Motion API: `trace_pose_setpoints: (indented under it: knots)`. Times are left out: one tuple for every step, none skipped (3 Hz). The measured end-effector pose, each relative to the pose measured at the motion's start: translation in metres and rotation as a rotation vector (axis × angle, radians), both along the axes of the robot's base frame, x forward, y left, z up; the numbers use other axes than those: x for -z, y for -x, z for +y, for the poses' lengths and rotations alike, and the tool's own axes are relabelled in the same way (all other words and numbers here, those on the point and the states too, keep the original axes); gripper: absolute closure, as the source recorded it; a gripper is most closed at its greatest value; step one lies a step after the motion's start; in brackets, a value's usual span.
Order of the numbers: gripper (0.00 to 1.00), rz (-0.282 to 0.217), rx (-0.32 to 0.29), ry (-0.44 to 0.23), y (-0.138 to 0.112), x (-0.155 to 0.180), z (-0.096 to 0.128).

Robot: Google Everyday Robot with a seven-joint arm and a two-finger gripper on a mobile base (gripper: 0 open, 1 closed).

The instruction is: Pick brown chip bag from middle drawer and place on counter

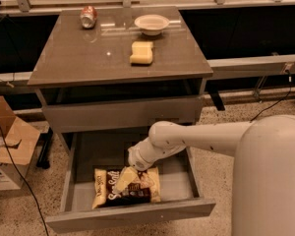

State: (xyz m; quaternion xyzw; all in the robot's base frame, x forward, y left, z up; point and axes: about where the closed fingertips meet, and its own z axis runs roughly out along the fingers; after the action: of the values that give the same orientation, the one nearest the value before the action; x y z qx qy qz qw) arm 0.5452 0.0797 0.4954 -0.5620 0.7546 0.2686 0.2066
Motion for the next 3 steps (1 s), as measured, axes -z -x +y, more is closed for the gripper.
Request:
trace_pose_setpoints:
  knots:
    - [0.0,0.026,0.05,0.052,0.001,0.039,-0.005]
    - [0.0,0.05,0.102,0.082,-0.001,0.075,-0.014]
    - [0.0,0.064,0.147,0.071,-0.007,0.107,-0.021]
